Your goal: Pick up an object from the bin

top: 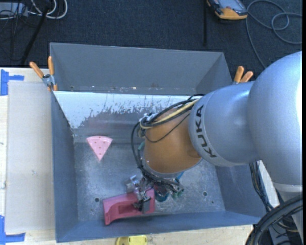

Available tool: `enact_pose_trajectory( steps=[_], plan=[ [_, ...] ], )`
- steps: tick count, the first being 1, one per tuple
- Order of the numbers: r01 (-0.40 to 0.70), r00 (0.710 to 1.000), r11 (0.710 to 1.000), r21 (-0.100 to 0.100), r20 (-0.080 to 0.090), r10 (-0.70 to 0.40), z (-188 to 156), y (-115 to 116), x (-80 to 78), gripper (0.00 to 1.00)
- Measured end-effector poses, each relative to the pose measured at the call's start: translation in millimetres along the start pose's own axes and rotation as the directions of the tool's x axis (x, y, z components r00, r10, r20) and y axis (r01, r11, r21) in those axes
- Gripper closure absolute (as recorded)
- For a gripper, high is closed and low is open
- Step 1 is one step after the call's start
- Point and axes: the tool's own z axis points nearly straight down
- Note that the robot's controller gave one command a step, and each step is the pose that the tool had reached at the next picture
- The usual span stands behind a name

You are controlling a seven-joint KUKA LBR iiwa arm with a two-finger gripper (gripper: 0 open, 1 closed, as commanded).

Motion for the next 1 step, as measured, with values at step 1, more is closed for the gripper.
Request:
enact_pose_trajectory(
  steps=[1],
  plan=[
    [0.015,1.0,1.0,-0.007,-0.013,-0.015,-0.2,-6.2,-11.0,1.0]
  ],
)
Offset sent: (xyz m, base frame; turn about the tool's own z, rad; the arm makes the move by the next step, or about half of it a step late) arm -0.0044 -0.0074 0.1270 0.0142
